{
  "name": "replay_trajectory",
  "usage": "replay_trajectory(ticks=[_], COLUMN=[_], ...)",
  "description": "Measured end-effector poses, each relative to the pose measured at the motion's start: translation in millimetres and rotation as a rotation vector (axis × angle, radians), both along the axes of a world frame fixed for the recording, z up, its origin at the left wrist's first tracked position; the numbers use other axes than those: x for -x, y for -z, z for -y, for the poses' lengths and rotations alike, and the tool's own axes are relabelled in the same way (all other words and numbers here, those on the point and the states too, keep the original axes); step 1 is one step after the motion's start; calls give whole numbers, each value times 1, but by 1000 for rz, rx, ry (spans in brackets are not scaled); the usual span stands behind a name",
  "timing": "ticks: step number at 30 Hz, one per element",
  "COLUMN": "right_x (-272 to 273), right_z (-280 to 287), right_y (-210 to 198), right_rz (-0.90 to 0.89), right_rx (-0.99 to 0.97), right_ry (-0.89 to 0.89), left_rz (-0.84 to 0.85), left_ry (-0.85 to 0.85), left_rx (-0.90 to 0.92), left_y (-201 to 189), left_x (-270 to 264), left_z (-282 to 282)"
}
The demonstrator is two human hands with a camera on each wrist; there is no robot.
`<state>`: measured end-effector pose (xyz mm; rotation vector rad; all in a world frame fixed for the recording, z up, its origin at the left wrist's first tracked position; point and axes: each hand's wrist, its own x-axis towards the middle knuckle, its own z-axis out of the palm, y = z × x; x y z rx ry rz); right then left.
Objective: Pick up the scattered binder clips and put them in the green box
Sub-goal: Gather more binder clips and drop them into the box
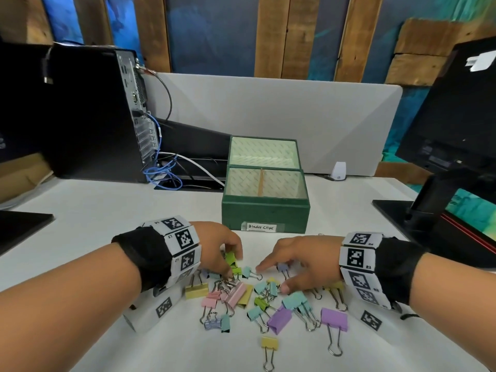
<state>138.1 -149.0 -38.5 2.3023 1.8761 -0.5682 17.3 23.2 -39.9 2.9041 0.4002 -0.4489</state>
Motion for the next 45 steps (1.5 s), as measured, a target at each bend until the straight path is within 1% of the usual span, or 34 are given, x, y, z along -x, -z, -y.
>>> replay_trajectory(ticks=[5,10,11,15,19,21,23,25,27,30,39,43,45], right_x=[0,1,2,0,-2,-4,-5,-6,-6,-6,-6,-5,-5], right_z=[-1,-1,0,1,0,-1,-1,-2,-2,-2,-1,-2,-1], right_y=[0,-1,-1,1,2,2,2,3,4,5,5,3,4], right_rz=[5,-15,-21,-38,-14,3,9,12,21,33,72,68,63], right_rx=[-7,-37,-37,-65,-67,-68,-73,-75,-80,-76,-46,-26,-48], right_ry=[-13,-60,-75,-83,-73,-76,-82,-81,-74,-57,-15,25,46], left_rz=[86,269,273,158,85,80,123,142,85,-10,-25,16,36], left_ry=[31,41,30,9,14,25,55,80,86,82,94,63,63], left_rx=[-2,-17,-27,-88,-83,-91,-101,-73,-51,-75,-5,42,31], left_y=[-3,-18,-19,-10,1,0,-3,-5,-5,-4,-1,3,4], left_x=[-5,-14,-16,-26,-29,-27,-22,-16,-10,-2,8,6,7], left_z=[6,-8,-12,-22,-19,-16,-12,-7,0,6,-2,-3,-2])
